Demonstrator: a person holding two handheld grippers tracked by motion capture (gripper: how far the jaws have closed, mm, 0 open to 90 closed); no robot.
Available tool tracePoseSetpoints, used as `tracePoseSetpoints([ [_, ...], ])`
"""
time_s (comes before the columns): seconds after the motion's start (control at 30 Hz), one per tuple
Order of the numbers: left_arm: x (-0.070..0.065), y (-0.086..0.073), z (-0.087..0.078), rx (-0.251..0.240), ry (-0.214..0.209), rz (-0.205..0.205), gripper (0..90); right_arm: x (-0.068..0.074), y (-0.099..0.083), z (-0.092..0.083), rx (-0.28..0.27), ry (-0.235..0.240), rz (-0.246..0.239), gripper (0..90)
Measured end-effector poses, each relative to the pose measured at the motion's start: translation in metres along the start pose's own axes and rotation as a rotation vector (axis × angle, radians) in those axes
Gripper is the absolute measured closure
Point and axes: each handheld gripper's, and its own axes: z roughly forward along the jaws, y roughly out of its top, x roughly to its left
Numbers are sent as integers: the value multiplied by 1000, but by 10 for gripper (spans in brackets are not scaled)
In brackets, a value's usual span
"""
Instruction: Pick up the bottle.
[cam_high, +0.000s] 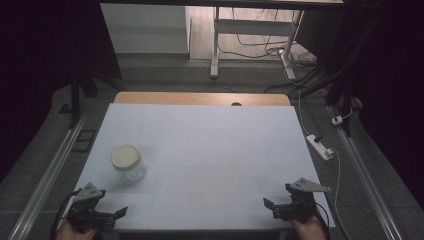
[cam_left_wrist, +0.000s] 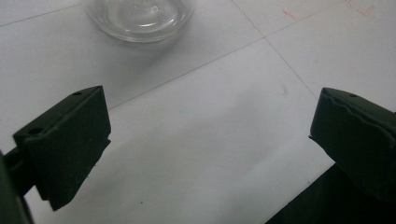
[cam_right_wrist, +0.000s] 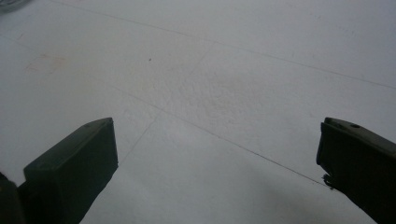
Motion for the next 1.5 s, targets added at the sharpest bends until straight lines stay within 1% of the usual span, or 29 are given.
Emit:
tracePoseSetpoints([
  [0.07,0,0,0,4,-4,-5,0,0,0,0,2,10,0,0],
  [0.23,3,-1,-1,-4,-21,-19,0,1,0,1,7,13,-15,0],
  [0.3,3,-1,-1,-5,-21,-25,0,1,0,1,9,15,-20,0],
  [0.43,3,0,-1,-3,-26,-23,0,3,1,2,22,22,-38,0],
  [0.63,2,0,0,4,-15,-14,0,3,1,3,31,33,-49,0],
  [0.87,1,1,1,9,-5,-20,0,3,1,4,36,36,-50,0],
  [0.97,1,1,0,3,11,-10,0,3,1,4,36,36,-49,0],
  [1.13,-1,3,1,0,40,-9,0,3,1,5,42,38,-51,0],
  [1.27,-1,5,2,3,68,-24,0,4,1,5,44,44,-58,0],
  [1.33,0,6,2,1,65,-29,0,5,2,5,49,44,-64,0],
  [1.4,1,7,2,-5,53,-31,0,5,2,5,51,44,-65,0],
  [1.5,2,9,0,-18,56,-17,0,5,2,6,54,45,-66,0],
])
